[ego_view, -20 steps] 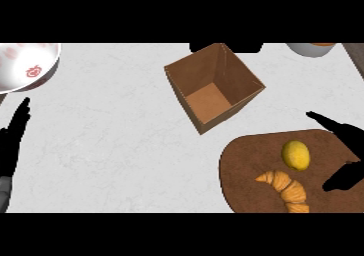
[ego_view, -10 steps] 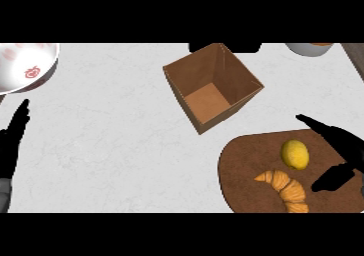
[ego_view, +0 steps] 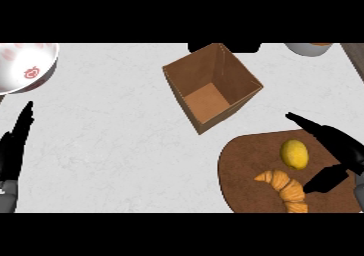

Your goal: Pick the lemon from the cutting board and place it in the cardboard box

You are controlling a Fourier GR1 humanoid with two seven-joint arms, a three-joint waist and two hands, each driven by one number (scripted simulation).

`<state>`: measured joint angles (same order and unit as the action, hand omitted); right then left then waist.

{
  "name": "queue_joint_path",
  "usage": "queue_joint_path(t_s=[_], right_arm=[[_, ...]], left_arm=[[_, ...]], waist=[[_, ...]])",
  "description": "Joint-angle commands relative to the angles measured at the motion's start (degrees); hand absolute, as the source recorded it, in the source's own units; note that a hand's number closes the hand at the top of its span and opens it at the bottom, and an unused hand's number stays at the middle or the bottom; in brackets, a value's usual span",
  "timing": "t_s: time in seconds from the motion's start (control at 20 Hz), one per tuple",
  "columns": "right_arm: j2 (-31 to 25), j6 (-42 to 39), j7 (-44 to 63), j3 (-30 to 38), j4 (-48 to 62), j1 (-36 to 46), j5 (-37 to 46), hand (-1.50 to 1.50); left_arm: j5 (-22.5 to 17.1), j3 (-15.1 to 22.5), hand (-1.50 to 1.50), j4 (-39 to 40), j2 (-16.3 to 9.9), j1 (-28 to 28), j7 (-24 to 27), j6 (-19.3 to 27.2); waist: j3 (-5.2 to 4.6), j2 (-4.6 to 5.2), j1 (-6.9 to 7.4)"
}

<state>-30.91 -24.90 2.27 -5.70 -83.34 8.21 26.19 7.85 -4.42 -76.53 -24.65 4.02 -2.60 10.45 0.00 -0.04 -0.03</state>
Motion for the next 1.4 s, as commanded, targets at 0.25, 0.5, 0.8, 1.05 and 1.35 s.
queue_joint_path(t_s=[0.25,0.5,0.8,1.05,1.35], right_arm=[[3.8,-5.3,8.6,-1.2,-2.4,1.2,5.7,-1.50],[6.8,-3.8,8.3,-0.6,2.7,2.0,9.2,-1.50],[8.4,10.5,2.0,-2.7,7.1,2.1,18.8,1.50],[8.7,14.6,2.6,-1.2,5.7,3.0,22.0,1.50],[6.6,18.7,2.2,3.0,6.0,2.9,24.8,1.50]], left_arm=[[1.5,-2.7,0.00,-0.9,0.6,1.2,-1.9,-2.5],[2.0,-3.5,0.00,-0.2,1.6,0.6,-0.3,-4.2],[4.1,-3.0,0.00,0.2,2.6,1.7,0.0,-2.3],[2.6,-5.4,0.00,2.5,1.1,2.1,0.9,-5.0],[4.2,-4.0,0.00,-6.0,3.4,-1.8,-3.3,-4.1]], waist=[[0.00,0.02,0.14],[0.01,0.06,0.20],[0.04,0.12,0.35],[-0.01,0.07,0.02],[0.01,-0.04,0.14]])
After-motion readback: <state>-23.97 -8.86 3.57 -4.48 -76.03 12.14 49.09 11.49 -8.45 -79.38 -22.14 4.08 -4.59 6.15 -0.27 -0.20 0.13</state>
